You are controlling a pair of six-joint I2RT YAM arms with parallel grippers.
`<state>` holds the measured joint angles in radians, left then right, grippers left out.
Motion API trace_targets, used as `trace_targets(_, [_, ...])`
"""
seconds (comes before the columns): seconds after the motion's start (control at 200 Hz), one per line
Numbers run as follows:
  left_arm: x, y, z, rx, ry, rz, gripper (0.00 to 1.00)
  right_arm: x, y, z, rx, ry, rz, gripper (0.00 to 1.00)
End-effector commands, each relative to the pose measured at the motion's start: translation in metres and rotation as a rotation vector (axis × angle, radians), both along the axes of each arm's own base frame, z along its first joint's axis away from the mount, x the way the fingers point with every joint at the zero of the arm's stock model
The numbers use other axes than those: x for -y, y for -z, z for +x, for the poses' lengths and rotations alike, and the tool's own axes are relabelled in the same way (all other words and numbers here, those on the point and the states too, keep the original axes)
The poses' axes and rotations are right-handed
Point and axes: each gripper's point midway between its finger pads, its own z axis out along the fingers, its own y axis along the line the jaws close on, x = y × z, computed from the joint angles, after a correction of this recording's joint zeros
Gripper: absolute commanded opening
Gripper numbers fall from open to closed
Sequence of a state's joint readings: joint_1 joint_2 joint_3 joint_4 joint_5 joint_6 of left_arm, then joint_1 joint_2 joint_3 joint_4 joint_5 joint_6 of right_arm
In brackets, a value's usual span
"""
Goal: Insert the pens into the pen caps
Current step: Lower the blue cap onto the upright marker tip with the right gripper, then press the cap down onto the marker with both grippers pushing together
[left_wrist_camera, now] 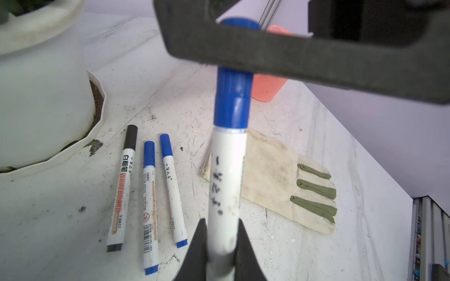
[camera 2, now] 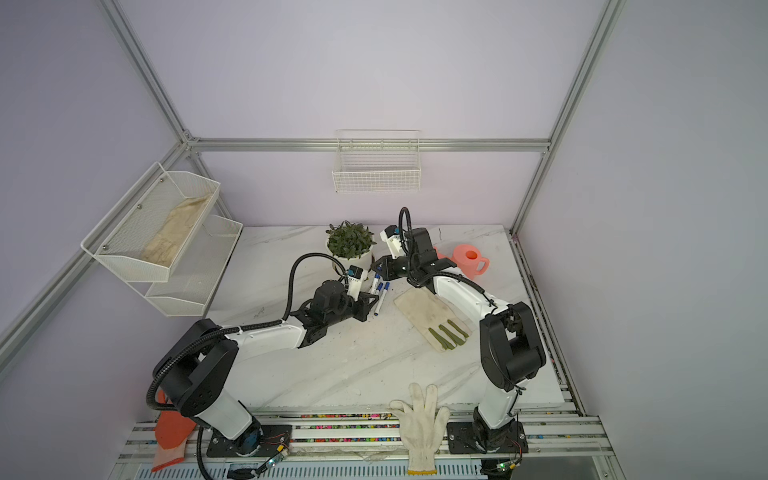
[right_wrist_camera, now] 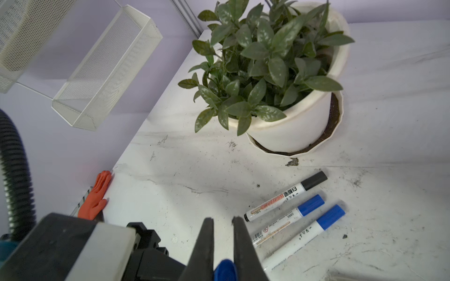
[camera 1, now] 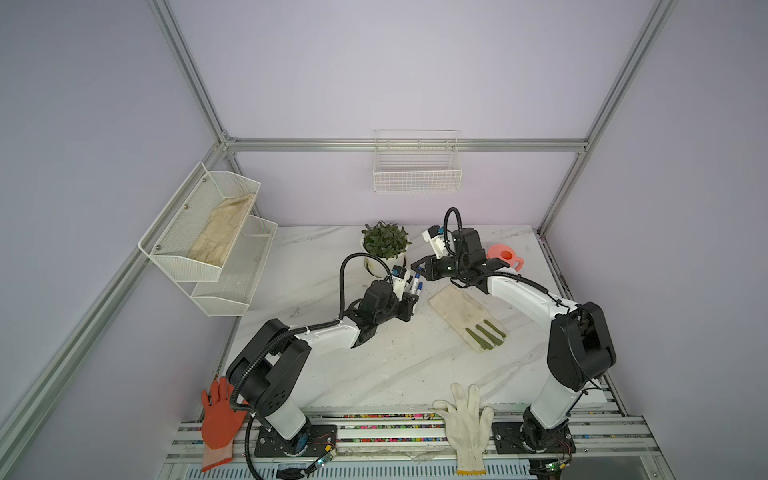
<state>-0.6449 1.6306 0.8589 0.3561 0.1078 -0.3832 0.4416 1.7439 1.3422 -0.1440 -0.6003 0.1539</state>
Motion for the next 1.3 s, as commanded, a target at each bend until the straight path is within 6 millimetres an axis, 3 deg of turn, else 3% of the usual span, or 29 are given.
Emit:
trace_targets(0.0, [-0.123,-0.223,0.092,0.466,-0.578,-0.467,0.0,0.042,0.086,-0.078,-0.448,-0.045,-0.147,0.0])
trace_targets(0.075, [-0.123,-0.22,0.092,0.46,-0.577,-0.463,0.0,0.04,0.086,-0.079,-0.443,-0.045,-0.148,0.0])
trace_targets(0.355, [-0.118,-0.206,0.102,0.443,-0.589,-0.387,0.0,0.029,0.126,-0.109,-0.394,-0.107,-0.461,0.0])
trace_targets(0.495, [-0.113,-0.216,0.104,0.504,-0.606,-0.324,0.0,0.021,0.126,-0.113,-0.411,-0.129,-0.417,0.0])
trace_targets(0.745, [-0.108,-0.241,0.099,0.613,-0.574,-0.482,0.0,0.024,0.116,-0.097,-0.442,-0.076,-0.302,0.0])
trace_targets(1.09, [-0.087,-0.205,0.098,0.476,-0.602,-0.277,0.0,0.039,0.138,-0.103,-0.421,-0.036,-0.471,0.0])
trace_targets(1.295, [-0.064,-0.177,0.08,0.43,-0.574,-0.173,0.0,0.027,0.12,-0.091,-0.371,-0.028,-0.396,0.0])
